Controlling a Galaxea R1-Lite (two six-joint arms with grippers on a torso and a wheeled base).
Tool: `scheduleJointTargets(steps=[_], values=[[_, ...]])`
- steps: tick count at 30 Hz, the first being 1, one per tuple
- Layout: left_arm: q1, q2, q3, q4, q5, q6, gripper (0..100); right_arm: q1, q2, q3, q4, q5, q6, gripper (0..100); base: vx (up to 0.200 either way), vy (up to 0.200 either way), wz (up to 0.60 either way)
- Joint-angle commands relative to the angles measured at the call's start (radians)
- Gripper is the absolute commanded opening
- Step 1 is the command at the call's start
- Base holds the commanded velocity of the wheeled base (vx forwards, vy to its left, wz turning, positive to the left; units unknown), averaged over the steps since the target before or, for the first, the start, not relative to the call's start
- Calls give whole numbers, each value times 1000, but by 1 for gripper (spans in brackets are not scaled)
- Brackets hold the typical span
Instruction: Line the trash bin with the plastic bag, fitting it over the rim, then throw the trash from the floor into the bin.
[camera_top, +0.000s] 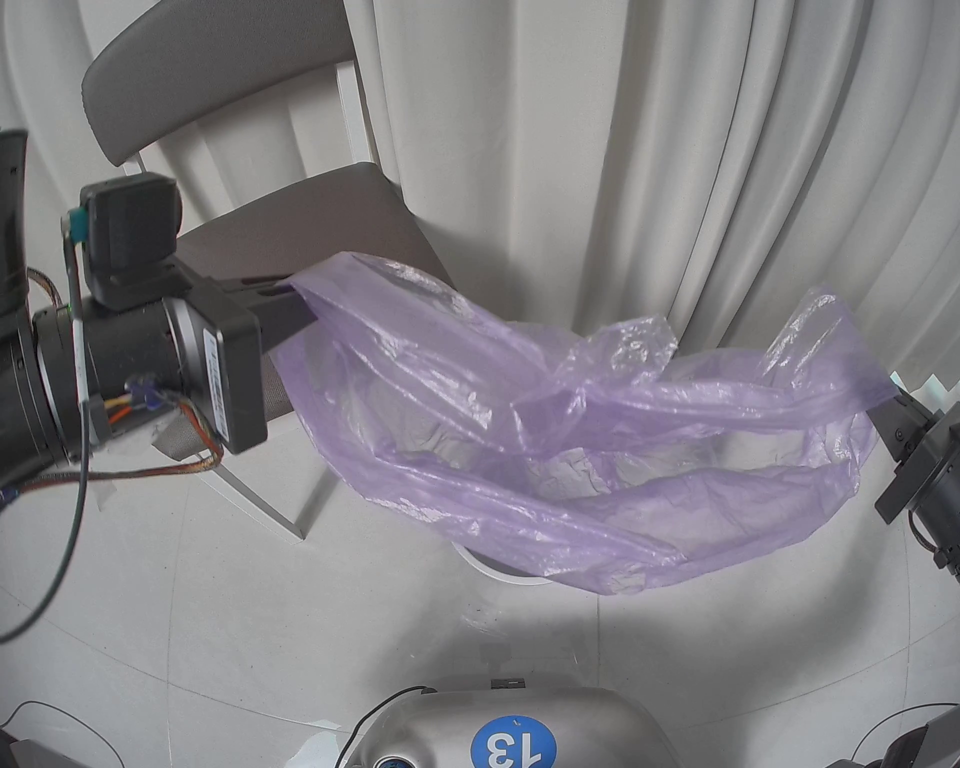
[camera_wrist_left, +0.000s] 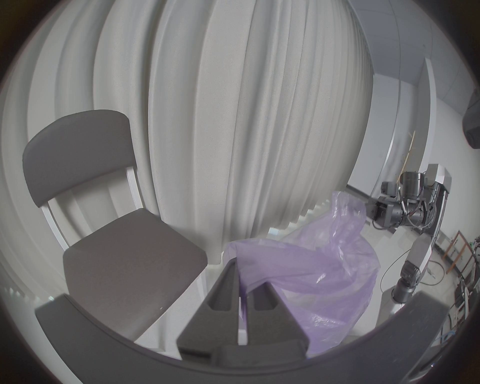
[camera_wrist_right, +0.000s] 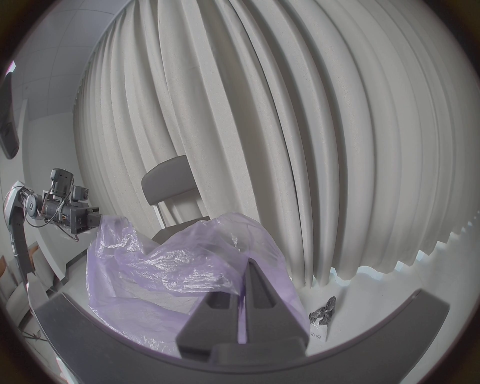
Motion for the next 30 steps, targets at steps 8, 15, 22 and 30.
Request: scheduleJointTargets(steps=[8,15,22,30], values=[[17,20,226,-186,-12,-89,0,-3,-60,37,120,23,-4,0,0,0,0],[2,7,278,-188,-10,-126,0,-9,-109,40,179,28,-2,0,0,0,0],[-10,11,339,-232,-10,-155,0,-11,-127,63,225,37,2,0,0,0,0],[-21,57,362,-277,-15,-182,0,-11,-118,75,232,100,8,0,0,0,0]])
